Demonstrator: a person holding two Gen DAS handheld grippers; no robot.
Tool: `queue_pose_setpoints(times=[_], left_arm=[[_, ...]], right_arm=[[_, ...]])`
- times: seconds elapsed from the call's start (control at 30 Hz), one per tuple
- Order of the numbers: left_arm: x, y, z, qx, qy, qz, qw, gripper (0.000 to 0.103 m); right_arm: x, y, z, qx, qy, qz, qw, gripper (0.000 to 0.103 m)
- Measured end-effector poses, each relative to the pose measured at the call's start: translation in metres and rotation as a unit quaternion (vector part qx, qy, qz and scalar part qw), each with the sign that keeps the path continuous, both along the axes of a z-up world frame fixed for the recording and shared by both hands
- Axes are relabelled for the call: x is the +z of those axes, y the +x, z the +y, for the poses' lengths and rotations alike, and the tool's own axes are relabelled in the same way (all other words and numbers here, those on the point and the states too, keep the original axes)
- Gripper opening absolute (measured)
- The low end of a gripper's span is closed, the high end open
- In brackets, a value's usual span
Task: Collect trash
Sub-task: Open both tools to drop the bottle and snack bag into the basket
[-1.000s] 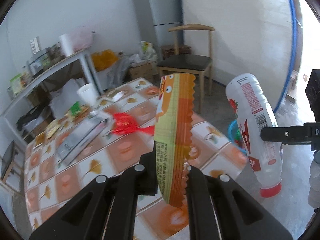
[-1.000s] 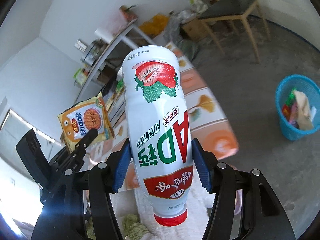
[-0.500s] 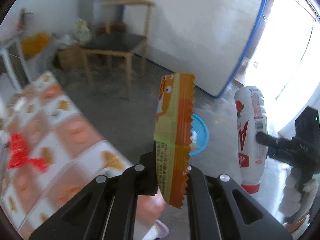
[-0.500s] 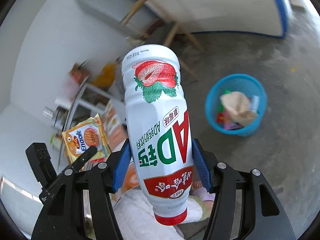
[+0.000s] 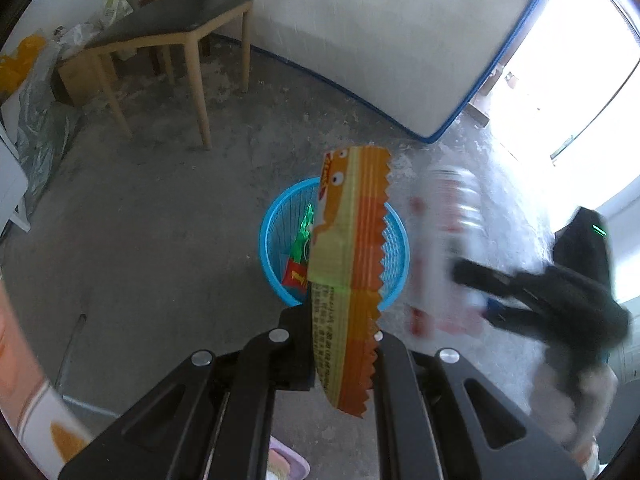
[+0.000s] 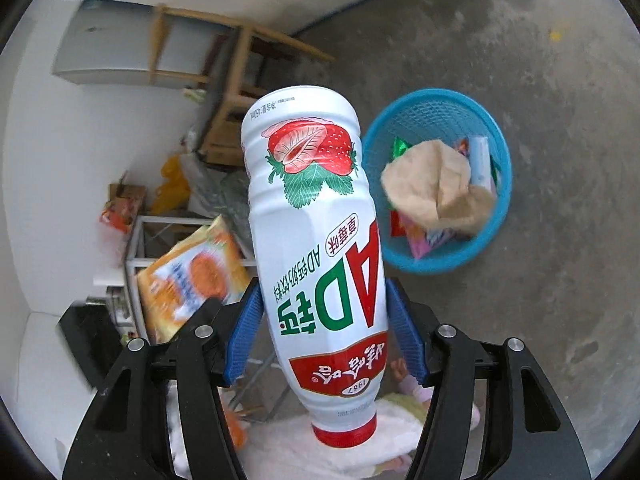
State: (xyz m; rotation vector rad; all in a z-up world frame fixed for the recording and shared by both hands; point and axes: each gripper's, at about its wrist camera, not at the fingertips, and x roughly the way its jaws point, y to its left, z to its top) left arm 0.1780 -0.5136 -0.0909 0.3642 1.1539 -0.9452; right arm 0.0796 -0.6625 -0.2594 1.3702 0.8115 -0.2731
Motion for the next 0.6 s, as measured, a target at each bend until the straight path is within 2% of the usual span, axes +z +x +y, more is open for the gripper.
queue_pose_setpoints(times=[0.03,0.13,0.17,0.3,0.4,0.47,0.5,0.57,0.6], left_arm=[[-0.003,0.002,-0.004,-0.001,0.002,-0.001,1.0000,0.006],[-0.017,0.009,-0.017,-0.002,0.004,0.007,1.0000,0.006],[-0.023,0.010,-0.019,-0.004,0.009,0.010,0.9999,0.006],[-0.042,0.013,-0.044,-0.017,0.018,0.021,0.9995,0.006],[-0.050,0.016,-0.061,-0.022,0.013,0.029,0.9992,0.007],[-0.055,0.018,-0.072,-0.022,0.008,0.042,0.9988,0.018],[-0.058,0.020,-0.078,-0.020,0.000,0.053,0.9984,0.039],[-0.057,0.019,-0.080,-0.013,-0.006,0.053,0.9985,0.062],[-0.054,0.019,-0.081,-0.004,-0.012,0.050,0.9987,0.063]], right_arm=[[-0.018,0.010,-0.013,-0.006,0.006,0.015,1.000,0.071],[-0.053,0.018,-0.031,-0.021,0.000,0.067,0.998,0.071],[-0.060,0.015,-0.029,-0.025,0.002,0.070,0.997,0.071],[-0.061,-0.008,-0.008,-0.024,-0.015,0.072,0.997,0.070],[-0.054,-0.045,0.008,-0.032,-0.028,0.081,0.996,0.070],[-0.053,-0.066,0.015,-0.042,-0.027,0.084,0.995,0.070],[-0.052,-0.079,0.019,-0.049,-0.026,0.085,0.995,0.070],[-0.047,-0.098,0.021,-0.057,-0.019,0.088,0.994,0.070],[-0.046,-0.101,0.024,-0.060,-0.017,0.090,0.994,0.070]])
